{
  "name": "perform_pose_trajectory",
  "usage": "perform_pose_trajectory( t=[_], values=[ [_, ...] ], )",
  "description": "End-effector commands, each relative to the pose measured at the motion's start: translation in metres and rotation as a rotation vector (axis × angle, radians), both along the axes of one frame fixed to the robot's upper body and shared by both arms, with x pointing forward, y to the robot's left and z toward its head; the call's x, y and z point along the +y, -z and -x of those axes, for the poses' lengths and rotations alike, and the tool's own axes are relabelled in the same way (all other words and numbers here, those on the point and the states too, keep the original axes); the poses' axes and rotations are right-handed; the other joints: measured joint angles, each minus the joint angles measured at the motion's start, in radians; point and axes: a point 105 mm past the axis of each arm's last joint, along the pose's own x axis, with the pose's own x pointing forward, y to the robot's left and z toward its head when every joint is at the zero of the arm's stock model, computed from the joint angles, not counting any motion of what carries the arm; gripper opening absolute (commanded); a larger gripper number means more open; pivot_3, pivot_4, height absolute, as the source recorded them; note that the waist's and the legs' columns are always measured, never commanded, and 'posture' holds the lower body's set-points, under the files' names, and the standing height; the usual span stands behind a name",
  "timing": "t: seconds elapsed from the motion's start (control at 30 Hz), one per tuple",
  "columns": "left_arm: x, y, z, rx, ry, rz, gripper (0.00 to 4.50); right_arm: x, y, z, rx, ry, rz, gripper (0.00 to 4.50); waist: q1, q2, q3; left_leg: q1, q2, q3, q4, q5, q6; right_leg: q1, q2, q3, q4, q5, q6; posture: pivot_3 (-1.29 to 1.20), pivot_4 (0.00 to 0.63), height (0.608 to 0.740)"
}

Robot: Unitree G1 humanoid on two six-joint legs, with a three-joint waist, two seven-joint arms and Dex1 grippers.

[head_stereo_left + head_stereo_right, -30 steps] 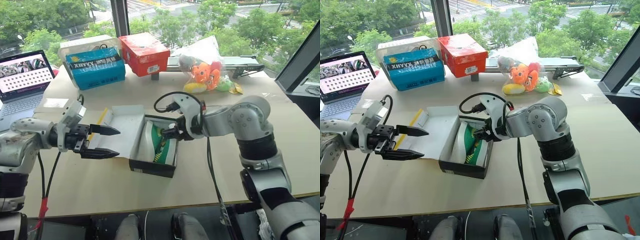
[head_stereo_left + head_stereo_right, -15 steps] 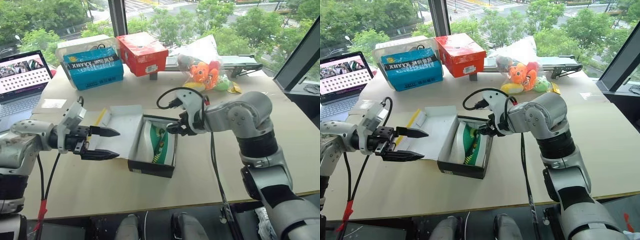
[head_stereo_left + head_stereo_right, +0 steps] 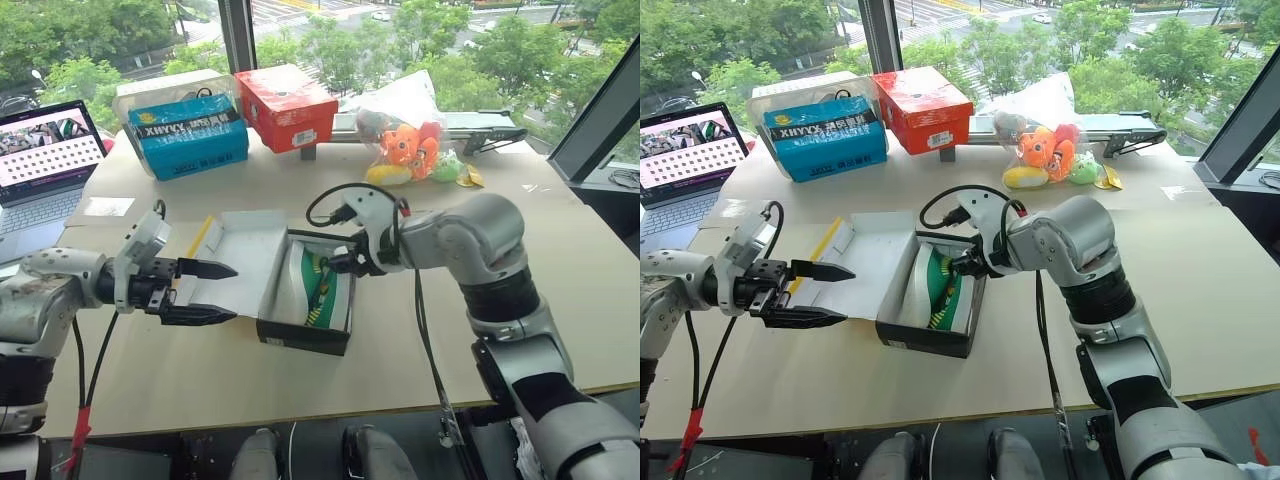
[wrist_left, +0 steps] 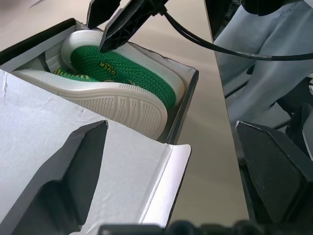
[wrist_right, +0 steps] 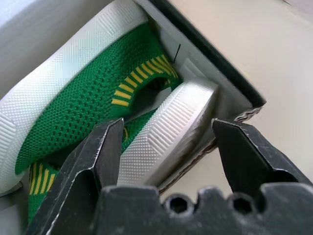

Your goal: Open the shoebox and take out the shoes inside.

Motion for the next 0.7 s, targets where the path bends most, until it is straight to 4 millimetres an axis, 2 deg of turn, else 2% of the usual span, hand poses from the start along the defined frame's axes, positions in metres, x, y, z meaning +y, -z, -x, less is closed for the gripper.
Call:
perform_pose_trajectory(
  t=[0.03, 0.17, 0.37, 0.47, 0.6, 0.7],
  values=[
    [0.0, -0.012, 0.004, -0.055, 0.012, 0.008, 4.5, -0.005, 0.031, 0.003, 0.064, -0.005, 0.041, 3.46, 0.0, 0.0, 0.0, 0.0, 0.0, 0.0, 0.0, 0.0, 0.0, 0.001, 0.0, 0.0, 0.0, 0.0, 0.0, 0.0, 0.15, 0.739],
    [-0.001, -0.012, 0.005, -0.055, 0.01, 0.01, 4.5, -0.007, 0.046, 0.004, 0.1, -0.011, 0.058, 3.46, 0.002, -0.001, -0.001, 0.004, 0.0, 0.0, 0.0, 0.0, 0.0, 0.004, -0.001, -0.001, 0.0, 0.0, 0.0, 0.0, 0.15, 0.739],
    [-0.001, -0.012, 0.005, -0.054, 0.008, 0.014, 4.5, -0.004, 0.043, 0.0, 0.095, -0.016, 0.048, 3.46, 0.004, -0.001, -0.001, 0.008, 0.0, -0.001, 0.0, -0.004, -0.007, 0.008, -0.002, -0.001, 0.0, -0.004, -0.006, 0.0, 0.15, 0.739],
    [-0.002, -0.012, 0.004, -0.055, 0.008, 0.017, 4.5, -0.003, 0.039, -0.003, 0.08, -0.018, 0.043, 2.78, 0.003, -0.001, -0.001, 0.009, 0.0, -0.001, 0.0, -0.004, -0.007, 0.008, -0.001, -0.001, 0.0, -0.004, -0.006, 0.0, 0.15, 0.739],
    [-0.003, -0.012, 0.003, -0.056, 0.007, 0.021, 4.5, -0.006, 0.036, -0.004, 0.074, -0.014, 0.051, 1.55, 0.001, -0.001, -0.001, 0.009, 0.0, -0.001, 0.0, -0.004, -0.007, 0.008, -0.001, -0.001, 0.0, -0.003, -0.005, 0.0, 0.15, 0.739],
    [-0.003, -0.012, 0.002, -0.057, 0.008, 0.023, 4.5, -0.009, 0.037, -0.004, 0.077, -0.016, 0.065, 0.81, 0.0, -0.001, -0.001, 0.009, 0.0, 0.0, 0.0, -0.004, -0.007, 0.008, -0.001, -0.001, 0.0, -0.004, -0.006, 0.0, 0.15, 0.739]
  ],
)
